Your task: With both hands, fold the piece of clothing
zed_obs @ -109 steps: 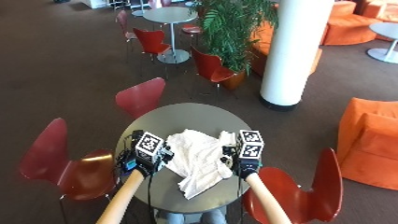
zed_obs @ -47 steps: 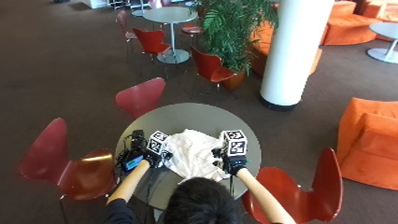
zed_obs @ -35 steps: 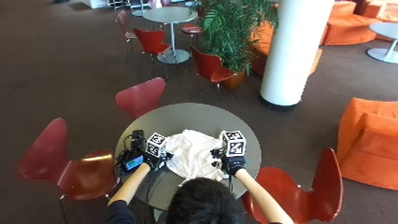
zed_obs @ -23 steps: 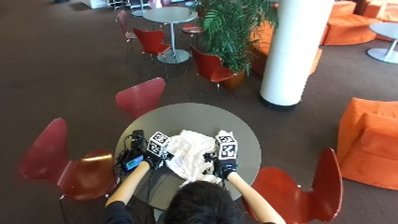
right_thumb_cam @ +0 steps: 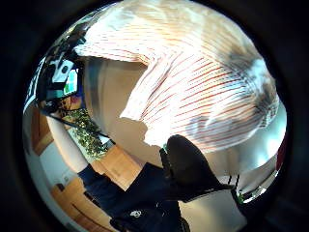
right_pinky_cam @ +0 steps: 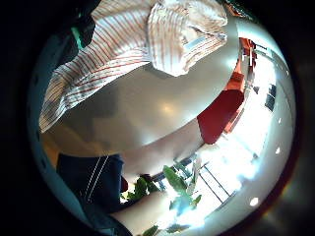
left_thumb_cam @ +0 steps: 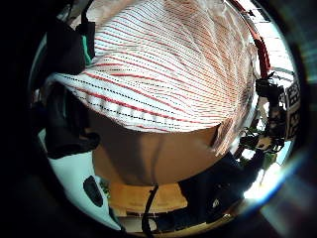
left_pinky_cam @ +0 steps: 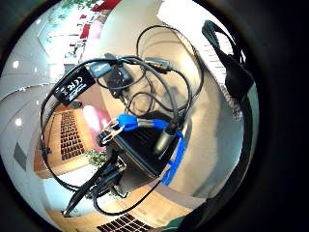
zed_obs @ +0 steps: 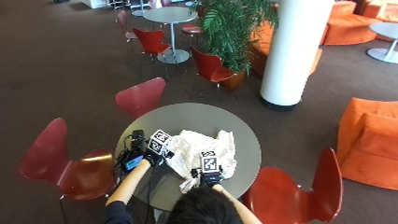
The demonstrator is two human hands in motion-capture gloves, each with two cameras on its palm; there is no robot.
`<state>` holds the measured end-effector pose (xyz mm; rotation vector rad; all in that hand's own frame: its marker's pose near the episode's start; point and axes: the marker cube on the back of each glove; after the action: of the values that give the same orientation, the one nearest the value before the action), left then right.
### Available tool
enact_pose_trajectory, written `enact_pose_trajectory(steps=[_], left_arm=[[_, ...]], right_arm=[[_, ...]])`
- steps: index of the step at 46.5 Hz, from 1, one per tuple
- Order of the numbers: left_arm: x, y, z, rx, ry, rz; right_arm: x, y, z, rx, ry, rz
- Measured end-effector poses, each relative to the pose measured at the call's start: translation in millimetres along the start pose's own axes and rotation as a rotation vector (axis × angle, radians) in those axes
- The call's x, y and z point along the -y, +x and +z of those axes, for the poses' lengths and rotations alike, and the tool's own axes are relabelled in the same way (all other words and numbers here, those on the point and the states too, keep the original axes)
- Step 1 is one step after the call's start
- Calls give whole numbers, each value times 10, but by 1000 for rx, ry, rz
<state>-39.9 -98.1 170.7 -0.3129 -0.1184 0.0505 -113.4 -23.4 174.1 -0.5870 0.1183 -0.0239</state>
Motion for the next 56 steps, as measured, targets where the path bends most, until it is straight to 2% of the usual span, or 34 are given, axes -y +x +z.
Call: enact_pose_trajectory(steps=[2, 8, 13, 18, 22, 28, 33, 36, 42, 45, 49, 56], left_arm=[[13, 8, 6, -11, 6, 10], [6, -51, -4, 11, 4, -36], [3, -60, -30, 11, 13, -30], [10, -59, -26, 8, 18, -20], [-8, -116, -8, 40, -1, -70], [-37, -72, 24, 8, -19, -27], [-79, -53, 35, 1, -25, -14], [-109, -59, 46, 13, -24, -27], [-260, -30, 76, 5, -87, -28], [-334, -14, 89, -11, -102, -47], [-477, 113, 109, -91, -143, 11], [-854, 431, 97, -134, -179, 54]], right_arm=[[28, -22, 41, -4, 22, 14], [59, -100, 108, 3, 22, 29], [73, -235, 159, 2, -22, -73], [136, -220, 118, -25, 38, 6], [95, -184, 101, -8, 7, 56], [191, -88, -1, 13, 113, 66], [186, -56, 42, 91, 23, 64], [199, -74, 49, 168, 65, 3], [305, 18, -26, 186, 236, 35], [319, 99, -39, 178, 240, 66], [363, 271, -113, 150, 336, 134], [175, 573, -13, 112, 238, 94]])
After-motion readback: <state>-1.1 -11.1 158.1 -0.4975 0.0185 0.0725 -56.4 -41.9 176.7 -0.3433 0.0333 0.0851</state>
